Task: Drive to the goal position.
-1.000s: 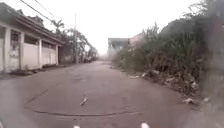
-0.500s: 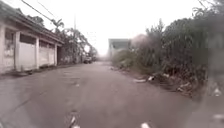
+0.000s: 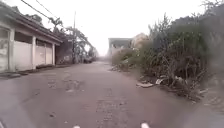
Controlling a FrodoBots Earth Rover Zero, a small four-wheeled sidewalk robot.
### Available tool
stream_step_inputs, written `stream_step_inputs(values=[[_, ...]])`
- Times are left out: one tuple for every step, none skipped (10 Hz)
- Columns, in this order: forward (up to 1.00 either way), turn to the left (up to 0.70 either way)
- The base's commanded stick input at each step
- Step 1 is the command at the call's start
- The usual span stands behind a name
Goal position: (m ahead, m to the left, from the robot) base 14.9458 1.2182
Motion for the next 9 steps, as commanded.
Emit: stream_step_inputs(values=[[1.00,0.01],[1.00,0.01],[1.00,0.01],[1.00,0.01],[1.00,0.01],[1.00,0.01],[1.00,0.01],[1.00,0.01],[1.00,0.01]])
